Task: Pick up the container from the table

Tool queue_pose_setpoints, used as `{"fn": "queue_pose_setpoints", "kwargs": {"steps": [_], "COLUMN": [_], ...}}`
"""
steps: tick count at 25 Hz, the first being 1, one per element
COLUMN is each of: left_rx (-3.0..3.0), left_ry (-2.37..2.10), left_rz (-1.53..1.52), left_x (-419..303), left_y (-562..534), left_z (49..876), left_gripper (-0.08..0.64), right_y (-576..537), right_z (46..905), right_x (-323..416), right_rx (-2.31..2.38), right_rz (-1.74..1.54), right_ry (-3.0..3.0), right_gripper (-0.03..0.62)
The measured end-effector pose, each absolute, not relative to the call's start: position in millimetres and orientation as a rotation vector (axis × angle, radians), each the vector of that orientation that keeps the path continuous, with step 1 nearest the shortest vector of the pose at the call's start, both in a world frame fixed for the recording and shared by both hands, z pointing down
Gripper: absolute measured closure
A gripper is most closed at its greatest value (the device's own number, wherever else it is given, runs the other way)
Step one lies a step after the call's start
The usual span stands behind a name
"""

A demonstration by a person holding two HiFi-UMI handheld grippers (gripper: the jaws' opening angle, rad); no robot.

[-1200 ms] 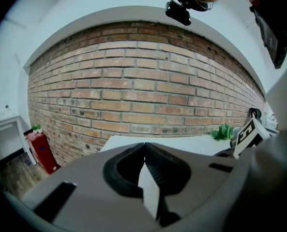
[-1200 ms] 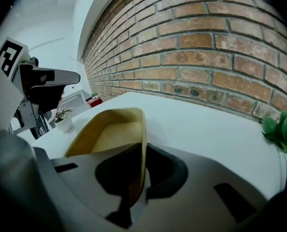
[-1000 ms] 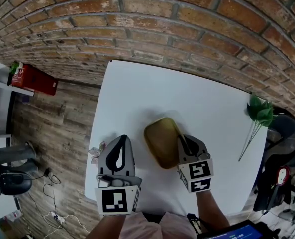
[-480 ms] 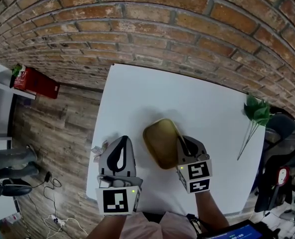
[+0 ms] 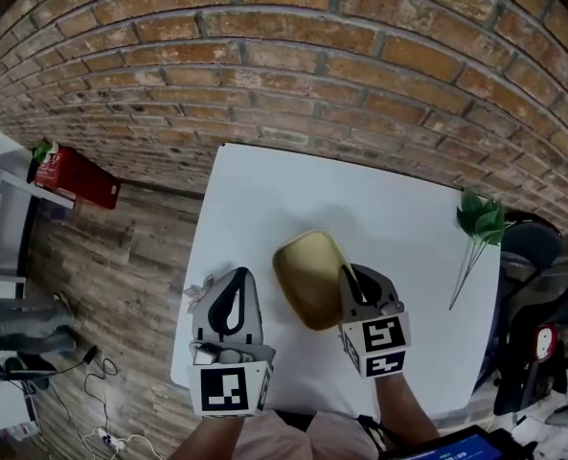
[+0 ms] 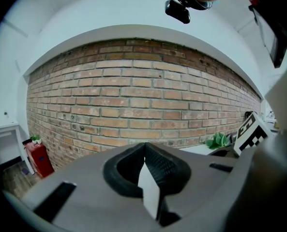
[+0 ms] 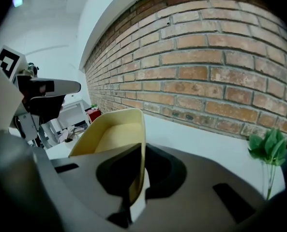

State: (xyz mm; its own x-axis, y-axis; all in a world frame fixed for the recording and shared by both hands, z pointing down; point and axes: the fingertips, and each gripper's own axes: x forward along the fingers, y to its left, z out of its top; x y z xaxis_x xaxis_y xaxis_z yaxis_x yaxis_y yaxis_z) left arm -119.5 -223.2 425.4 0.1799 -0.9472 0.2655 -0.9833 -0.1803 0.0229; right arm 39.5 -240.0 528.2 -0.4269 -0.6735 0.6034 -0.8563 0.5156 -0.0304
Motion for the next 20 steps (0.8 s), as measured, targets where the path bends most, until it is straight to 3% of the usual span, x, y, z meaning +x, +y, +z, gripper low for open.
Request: {"fn": "queue_pose_setpoints", "kwargs": {"steps": [20], "left_rx": [2.379], "left_ry": [-1.964], "left_rz": [0.12], "left_x": [-99], "left_y": [-208], "left_z": [341], "left_gripper": [0.551], "right_y": [-239], "right_z": [400], "right_x": [59], "right_rx": [1.431], "right_rz": [0.242], "right_ry": [-2.387], "right_gripper": [0.584]}}
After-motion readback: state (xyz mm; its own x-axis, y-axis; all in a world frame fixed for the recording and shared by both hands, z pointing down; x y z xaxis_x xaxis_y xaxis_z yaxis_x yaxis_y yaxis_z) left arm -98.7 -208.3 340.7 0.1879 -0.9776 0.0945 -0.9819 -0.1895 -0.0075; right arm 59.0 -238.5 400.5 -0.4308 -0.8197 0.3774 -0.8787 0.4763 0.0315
